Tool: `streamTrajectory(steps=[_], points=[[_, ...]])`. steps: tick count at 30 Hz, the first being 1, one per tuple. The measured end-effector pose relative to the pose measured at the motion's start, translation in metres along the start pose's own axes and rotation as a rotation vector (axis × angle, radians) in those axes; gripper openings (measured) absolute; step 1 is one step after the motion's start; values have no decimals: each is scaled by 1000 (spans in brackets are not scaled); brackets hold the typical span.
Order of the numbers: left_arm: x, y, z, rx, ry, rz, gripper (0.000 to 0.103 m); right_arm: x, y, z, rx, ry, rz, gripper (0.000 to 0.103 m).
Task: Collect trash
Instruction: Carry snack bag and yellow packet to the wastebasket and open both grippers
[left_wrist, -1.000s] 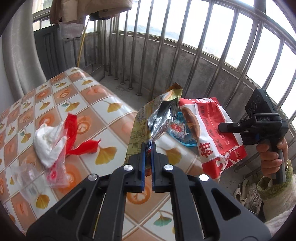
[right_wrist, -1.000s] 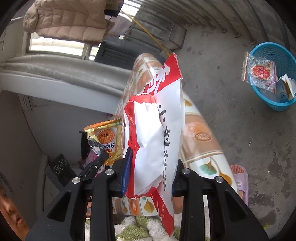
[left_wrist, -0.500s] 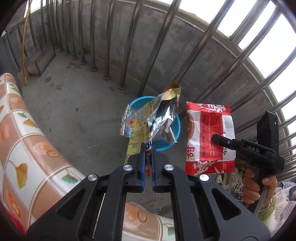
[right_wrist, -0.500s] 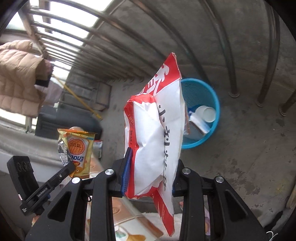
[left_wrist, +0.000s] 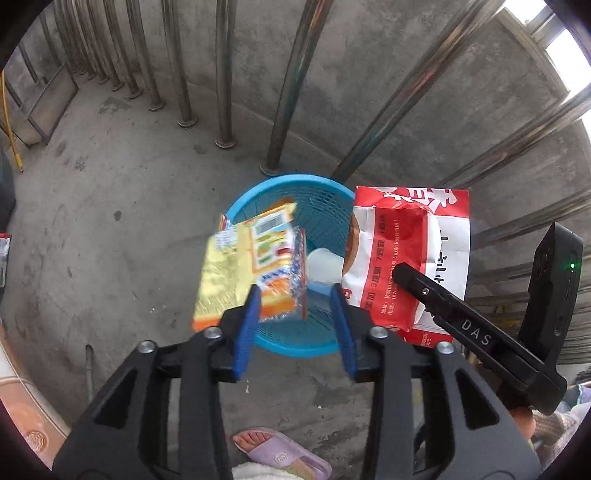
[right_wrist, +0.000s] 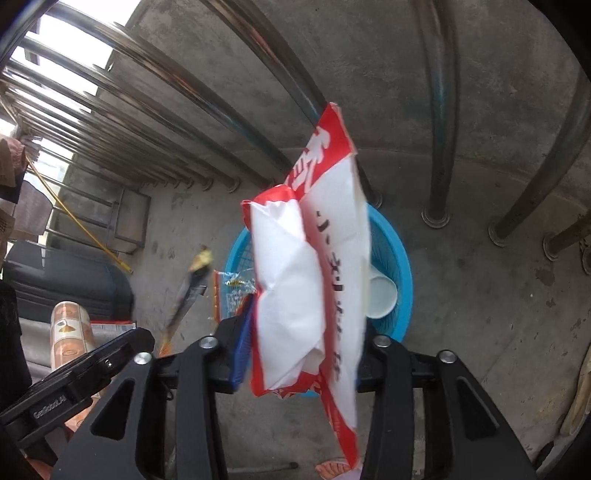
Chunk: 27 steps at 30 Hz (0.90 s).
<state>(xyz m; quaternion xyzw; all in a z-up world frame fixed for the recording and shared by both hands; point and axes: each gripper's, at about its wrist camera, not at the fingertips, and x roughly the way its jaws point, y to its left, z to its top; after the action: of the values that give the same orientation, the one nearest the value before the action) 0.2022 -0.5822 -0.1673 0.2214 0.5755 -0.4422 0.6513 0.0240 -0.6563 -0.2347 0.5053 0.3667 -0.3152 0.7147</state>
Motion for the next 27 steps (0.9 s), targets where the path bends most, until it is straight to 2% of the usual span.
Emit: streamTrajectory(steps=[1,3,5,9,13,17,20,27], points=[[3,2,2,-11,-15,8,52,11,-1,3,-3,8,11,67],[5,5,5,-47,-24,-2,53,28,-4,8,19,25,8,67],[1,10,6,-76,-22,-45,53,38,-11,11,57,37,24,67],[-22,17,2,-99,-57,-90,53,32,-24,11,119,6,68,71],[-54,27,-1,-120,-108,-143,55,28,-21,12,89,-14,131,74],[-92,34,-5,-124,-164,-173,59,47,-6,11,36,58,142,82],[-126,39,-15,-122,-213,-174,64,48,1,8,2,60,71,82],[-209,52,-60,-102,-327,-123,71,3,8,2,-23,-36,71,82]])
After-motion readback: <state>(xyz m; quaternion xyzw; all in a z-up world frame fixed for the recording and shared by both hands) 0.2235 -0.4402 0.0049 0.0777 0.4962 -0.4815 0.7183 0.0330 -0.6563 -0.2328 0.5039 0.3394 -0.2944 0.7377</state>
